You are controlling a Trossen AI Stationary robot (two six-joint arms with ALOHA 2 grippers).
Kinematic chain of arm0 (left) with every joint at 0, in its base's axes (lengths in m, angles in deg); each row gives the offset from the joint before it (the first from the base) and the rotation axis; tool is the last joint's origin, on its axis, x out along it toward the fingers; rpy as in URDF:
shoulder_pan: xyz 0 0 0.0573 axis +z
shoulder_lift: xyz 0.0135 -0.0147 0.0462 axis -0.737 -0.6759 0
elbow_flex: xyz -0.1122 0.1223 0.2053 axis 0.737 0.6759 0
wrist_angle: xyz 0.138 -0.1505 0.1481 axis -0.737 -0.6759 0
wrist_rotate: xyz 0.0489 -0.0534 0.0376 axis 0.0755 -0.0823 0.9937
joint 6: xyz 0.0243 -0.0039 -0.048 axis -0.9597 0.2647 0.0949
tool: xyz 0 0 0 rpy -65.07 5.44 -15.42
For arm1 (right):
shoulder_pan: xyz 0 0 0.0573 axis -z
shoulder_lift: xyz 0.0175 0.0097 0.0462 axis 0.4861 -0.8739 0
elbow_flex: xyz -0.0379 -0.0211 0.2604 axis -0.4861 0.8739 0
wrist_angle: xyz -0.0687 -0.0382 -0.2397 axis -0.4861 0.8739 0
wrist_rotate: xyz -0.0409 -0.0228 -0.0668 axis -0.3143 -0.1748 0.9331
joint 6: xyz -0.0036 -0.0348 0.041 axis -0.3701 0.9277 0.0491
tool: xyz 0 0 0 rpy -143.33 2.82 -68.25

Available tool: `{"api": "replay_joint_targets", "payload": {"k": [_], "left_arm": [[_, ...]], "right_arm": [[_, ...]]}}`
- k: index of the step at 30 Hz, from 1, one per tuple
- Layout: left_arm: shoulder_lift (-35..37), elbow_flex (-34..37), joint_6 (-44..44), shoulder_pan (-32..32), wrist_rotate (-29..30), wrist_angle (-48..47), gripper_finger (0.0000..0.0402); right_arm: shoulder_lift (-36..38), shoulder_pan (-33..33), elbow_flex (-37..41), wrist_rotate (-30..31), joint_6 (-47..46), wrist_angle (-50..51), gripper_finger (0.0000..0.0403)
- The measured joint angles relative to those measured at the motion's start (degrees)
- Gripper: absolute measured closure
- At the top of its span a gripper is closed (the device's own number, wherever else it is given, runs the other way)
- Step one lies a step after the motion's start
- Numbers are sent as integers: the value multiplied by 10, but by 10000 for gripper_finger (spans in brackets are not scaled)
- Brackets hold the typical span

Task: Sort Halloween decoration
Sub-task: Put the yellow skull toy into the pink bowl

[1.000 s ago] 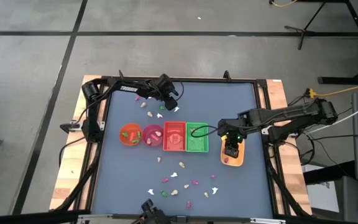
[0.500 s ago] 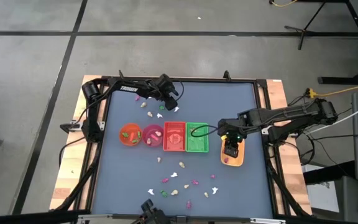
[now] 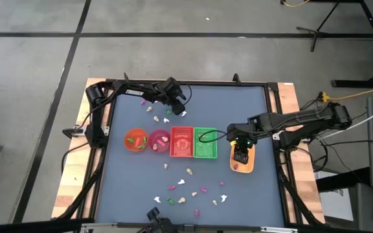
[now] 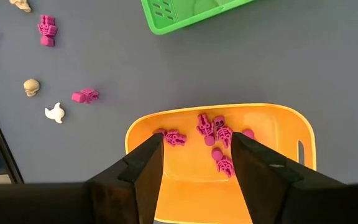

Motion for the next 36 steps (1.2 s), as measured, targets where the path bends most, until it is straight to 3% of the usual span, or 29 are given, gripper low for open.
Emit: {"api": "replay_joint_targets", "payload": {"k": [7, 20, 27, 36], "left_arm": [[0, 0, 0, 0, 0, 0, 338], [7, 1, -3, 0, -9, -1, 339], [54, 2, -5, -2, -24, -17, 339], [142, 2, -3, -24, -73, -117, 339]], "right_arm": [[0, 0, 0, 0, 0, 0, 217], [0, 0, 0, 0, 0, 0, 216], [0, 0, 0, 0, 0, -18, 216], [0, 0, 0, 1, 4, -27, 217]]}}
